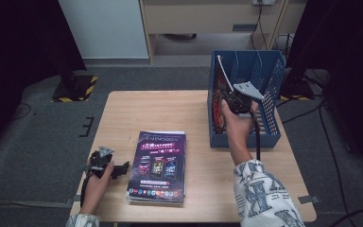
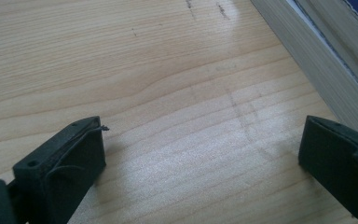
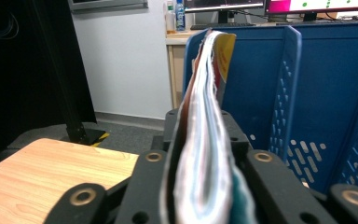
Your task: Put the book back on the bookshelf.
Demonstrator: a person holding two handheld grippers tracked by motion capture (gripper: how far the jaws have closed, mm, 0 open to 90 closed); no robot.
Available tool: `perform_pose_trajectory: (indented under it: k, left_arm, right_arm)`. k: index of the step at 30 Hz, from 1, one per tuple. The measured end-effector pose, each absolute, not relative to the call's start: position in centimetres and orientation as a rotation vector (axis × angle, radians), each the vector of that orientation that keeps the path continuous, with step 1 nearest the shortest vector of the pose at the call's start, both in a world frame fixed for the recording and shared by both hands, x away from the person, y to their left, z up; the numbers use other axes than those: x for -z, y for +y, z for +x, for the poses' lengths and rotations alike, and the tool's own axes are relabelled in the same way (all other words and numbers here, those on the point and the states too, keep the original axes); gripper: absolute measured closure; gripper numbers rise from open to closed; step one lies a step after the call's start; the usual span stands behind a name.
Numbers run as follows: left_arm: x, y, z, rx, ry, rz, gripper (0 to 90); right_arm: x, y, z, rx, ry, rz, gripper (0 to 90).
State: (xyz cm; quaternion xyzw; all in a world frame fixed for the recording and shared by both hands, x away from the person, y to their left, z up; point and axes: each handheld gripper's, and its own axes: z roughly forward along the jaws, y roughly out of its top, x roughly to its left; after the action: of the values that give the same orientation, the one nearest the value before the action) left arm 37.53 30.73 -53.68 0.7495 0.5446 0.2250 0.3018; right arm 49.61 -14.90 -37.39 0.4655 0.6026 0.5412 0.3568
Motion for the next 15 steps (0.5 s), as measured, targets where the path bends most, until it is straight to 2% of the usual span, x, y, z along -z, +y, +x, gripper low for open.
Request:
perform_pose_trajectory:
  k: [4,5,9,15]
  left_arm:
    - [53.68,30.73,37.53,-0.596,1.444,1.988,0.0]
    - [53.68,30.73,37.53,-0.596,1.443,1.989,0.0]
    - [53.69,30.71,37.54,-0.596,1.441,1.989,0.0]
    - [53.69,30.7,37.55,-0.595,1.441,1.989,0.0]
  right_arm:
    - [37.36,-14.53,49.8,-1.38,1.57,1.193,76.5]
    - [37.34,-14.43,49.86,-1.373,1.572,1.19,81.4]
    - [37.13,-14.45,49.98,-1.357,1.584,1.186,86.3]
    - [36.63,-14.96,50.29,-1.331,1.556,1.189,87.0]
